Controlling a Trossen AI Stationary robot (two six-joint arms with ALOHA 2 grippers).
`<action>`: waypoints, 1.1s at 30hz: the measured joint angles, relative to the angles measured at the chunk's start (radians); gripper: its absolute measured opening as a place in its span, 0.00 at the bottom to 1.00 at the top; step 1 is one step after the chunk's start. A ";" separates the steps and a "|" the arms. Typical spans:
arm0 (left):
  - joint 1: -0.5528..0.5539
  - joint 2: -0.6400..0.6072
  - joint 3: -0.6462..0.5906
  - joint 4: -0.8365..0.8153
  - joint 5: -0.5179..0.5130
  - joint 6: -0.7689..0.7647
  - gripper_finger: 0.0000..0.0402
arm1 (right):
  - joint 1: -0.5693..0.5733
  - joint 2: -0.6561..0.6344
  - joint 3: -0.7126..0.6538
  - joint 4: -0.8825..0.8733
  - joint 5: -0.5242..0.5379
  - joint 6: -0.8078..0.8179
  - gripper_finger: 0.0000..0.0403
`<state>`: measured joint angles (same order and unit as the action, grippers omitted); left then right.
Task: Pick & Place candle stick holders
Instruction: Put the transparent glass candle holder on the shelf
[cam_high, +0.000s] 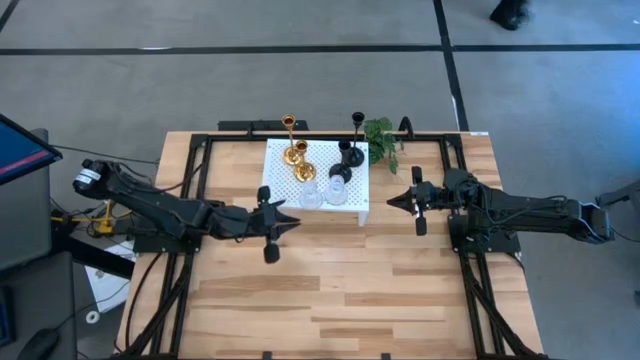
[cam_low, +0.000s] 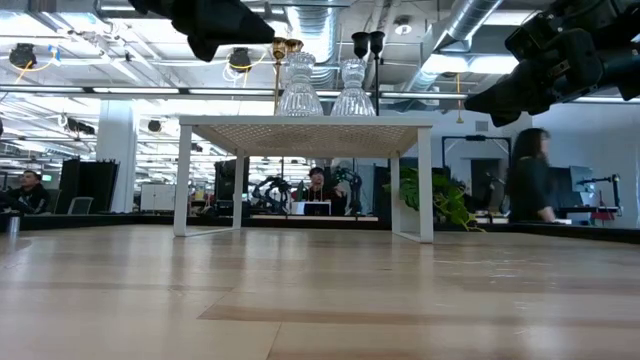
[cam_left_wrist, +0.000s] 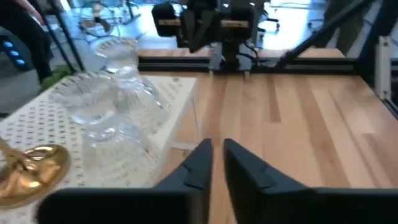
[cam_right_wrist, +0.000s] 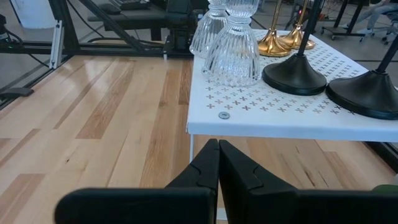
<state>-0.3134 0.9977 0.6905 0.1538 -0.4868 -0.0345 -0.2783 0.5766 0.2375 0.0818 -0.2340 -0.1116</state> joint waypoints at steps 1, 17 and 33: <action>0.000 -0.001 -0.004 0.001 0.014 0.003 0.07 | 0.000 0.000 0.000 0.000 0.000 0.000 0.00; 0.049 0.112 -0.013 0.147 0.070 0.083 0.01 | 0.000 0.000 0.000 0.008 0.000 0.000 0.00; 0.153 0.143 -0.012 0.192 0.069 0.082 0.01 | 0.000 0.000 0.000 0.008 0.000 0.000 0.00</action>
<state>-0.1602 1.1404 0.6788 0.3457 -0.4174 0.0475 -0.2787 0.5766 0.2375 0.0895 -0.2340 -0.1120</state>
